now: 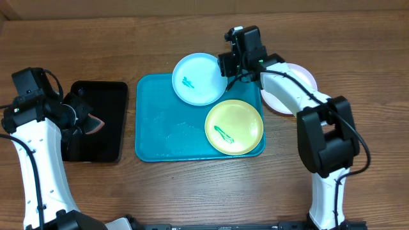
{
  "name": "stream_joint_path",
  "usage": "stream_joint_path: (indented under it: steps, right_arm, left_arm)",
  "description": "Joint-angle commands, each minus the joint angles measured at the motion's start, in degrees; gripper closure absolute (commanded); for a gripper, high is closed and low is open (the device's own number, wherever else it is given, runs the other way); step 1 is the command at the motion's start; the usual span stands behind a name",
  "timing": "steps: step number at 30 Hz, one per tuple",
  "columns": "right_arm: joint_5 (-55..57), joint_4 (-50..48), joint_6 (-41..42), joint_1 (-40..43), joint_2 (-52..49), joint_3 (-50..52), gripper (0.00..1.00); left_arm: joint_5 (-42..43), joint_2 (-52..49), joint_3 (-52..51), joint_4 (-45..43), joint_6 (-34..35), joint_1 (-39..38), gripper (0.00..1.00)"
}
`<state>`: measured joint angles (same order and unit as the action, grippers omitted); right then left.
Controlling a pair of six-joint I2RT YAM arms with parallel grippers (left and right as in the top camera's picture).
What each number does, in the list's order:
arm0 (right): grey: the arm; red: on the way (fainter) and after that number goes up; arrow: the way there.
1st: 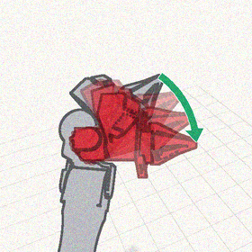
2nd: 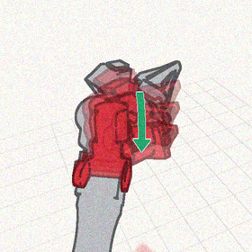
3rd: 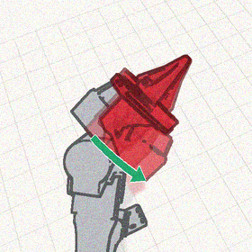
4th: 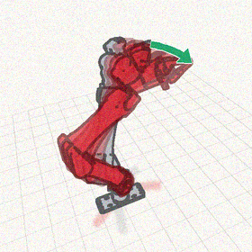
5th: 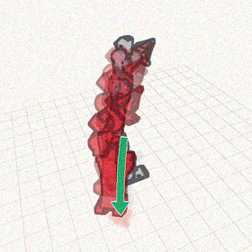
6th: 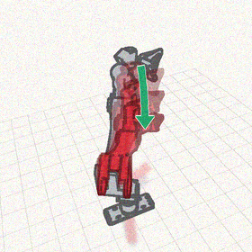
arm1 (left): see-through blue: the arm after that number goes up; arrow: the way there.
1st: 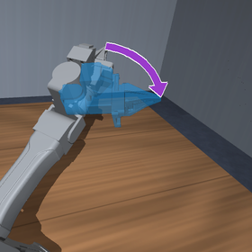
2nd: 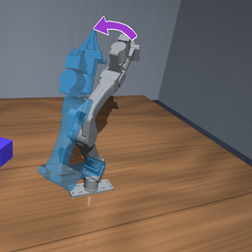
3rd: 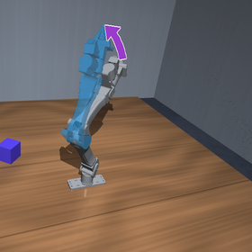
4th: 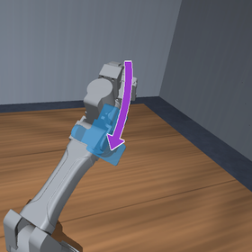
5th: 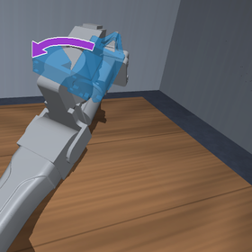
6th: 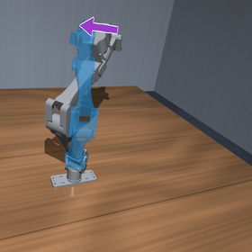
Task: Clean dirty plates on tray and stack at the side
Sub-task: 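Reach the right gripper to the light-blue plate's rim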
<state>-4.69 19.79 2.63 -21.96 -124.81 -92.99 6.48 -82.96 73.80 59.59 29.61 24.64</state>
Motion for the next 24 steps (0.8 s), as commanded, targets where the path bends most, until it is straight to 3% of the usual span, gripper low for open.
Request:
stream_joint_path:
  steps: [1, 5, 10, 13, 18, 24]
  right_arm:
    - [0.96, -1.14, -1.64, -1.31, -3.50, -0.90, 0.42]
    - [1.03, -2.21, -2.91, -2.60, -5.09, -0.90, 0.43]
    - [2.67, -2.14, -3.17, -3.63, -5.11, -0.90, 0.66]
    - [2.69, -1.05, -3.15, -4.24, -5.05, -1.09, 0.72]
    - [2.64, 5.84, -3.13, -6.91, -4.61, -5.14, 0.91]
    - [2.69, 15.76, -1.86, -12.11, -4.52, -10.80, 0.96]
  left_arm:
    - [0.61, 0.09, 0.44, -0.28, -1.36, 0.07, 0.96]
    - [0.61, 0.09, 0.44, -0.33, -1.36, 0.07, 0.96]
    - [0.61, 0.09, 0.44, -0.55, -1.36, 0.07, 0.96]
    - [0.61, 0.09, 0.44, -0.55, -1.36, 0.07, 0.96]
    - [0.61, 0.09, 0.44, -0.92, -3.15, 0.04, 0.95]
    - [0.66, 0.09, 0.44, -1.16, -4.22, -0.83, 0.96]
